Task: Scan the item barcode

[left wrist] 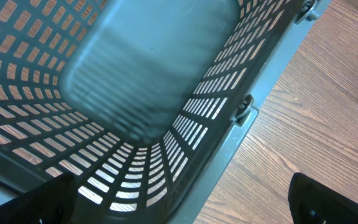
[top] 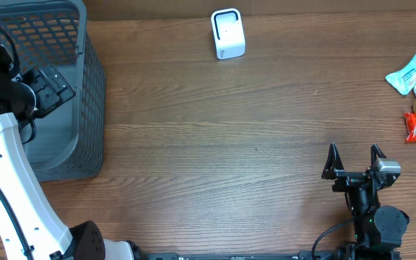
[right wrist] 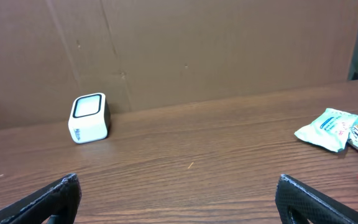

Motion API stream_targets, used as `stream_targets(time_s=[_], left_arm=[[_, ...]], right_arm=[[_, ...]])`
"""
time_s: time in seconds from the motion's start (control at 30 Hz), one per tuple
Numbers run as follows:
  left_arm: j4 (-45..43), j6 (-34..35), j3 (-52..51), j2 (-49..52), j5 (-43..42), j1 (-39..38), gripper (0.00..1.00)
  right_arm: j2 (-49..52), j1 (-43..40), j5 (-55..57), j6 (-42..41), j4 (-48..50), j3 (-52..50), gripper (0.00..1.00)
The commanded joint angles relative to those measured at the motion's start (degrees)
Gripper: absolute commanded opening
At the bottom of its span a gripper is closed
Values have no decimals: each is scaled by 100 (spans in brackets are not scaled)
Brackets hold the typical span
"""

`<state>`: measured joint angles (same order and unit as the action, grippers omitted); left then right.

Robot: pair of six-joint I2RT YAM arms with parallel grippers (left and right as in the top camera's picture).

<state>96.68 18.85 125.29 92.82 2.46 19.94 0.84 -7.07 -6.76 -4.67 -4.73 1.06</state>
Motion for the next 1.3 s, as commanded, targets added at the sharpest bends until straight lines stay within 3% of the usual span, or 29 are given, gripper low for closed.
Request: stream_targets(time_s=[0.0, 1.27], left_arm=[[9, -109, 37, 20, 70, -9, 100], [9, -109, 37, 20, 72, -9, 100]], right_arm=[[-72, -11, 120, 48, 11, -59, 100], [-68, -13, 522, 63, -9, -57, 100]])
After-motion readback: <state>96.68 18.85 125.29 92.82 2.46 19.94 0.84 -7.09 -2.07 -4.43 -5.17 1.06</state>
